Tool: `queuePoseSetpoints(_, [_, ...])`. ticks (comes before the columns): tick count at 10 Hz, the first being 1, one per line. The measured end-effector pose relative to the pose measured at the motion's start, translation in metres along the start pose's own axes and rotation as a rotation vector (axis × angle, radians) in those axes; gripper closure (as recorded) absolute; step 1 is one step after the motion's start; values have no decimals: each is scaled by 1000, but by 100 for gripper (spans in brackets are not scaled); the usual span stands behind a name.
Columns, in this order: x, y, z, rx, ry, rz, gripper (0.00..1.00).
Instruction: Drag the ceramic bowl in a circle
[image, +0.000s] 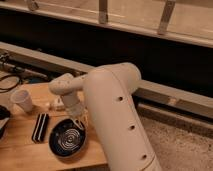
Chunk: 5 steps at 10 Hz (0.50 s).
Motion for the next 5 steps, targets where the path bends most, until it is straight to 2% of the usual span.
queuePoseSetpoints(5, [-11,-2,-8,22,-24,-13,100])
